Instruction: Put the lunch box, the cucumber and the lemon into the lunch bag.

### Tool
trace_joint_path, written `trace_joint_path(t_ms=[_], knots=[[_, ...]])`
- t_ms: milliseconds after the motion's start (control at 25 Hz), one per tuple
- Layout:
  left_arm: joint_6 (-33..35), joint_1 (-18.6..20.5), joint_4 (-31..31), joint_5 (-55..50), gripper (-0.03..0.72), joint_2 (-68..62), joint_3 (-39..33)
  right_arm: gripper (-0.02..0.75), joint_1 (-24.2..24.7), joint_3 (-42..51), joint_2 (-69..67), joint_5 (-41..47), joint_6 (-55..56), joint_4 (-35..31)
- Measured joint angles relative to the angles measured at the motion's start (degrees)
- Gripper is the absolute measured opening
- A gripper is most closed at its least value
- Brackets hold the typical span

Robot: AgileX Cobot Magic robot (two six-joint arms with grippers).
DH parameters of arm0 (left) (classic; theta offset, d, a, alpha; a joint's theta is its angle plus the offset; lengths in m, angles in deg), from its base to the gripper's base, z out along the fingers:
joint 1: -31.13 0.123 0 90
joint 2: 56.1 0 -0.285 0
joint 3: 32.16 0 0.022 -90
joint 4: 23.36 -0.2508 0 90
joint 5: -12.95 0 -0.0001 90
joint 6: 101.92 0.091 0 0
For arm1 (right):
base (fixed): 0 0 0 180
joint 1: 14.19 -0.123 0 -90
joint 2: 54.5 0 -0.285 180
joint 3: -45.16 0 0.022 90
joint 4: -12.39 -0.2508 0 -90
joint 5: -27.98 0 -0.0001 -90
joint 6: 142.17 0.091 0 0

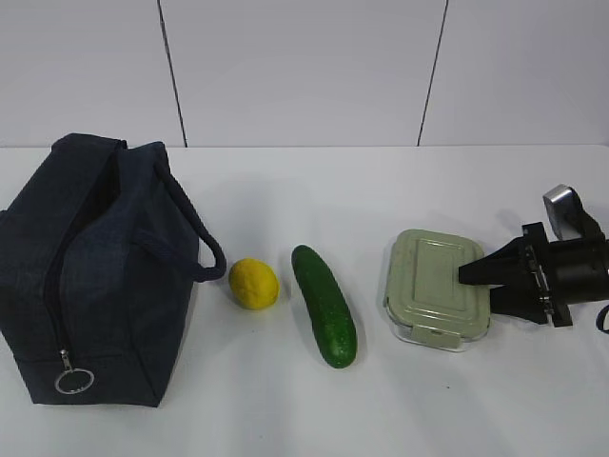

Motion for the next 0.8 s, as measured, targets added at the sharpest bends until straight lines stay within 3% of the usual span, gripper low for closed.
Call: trace_joint_path(t_ms=[800], knots=[[0.00,0.00,0.00,0.00,0.239,0.00,0.00,0.397,0.00,0.00,0.00,-0.37,3.16,-0.58]])
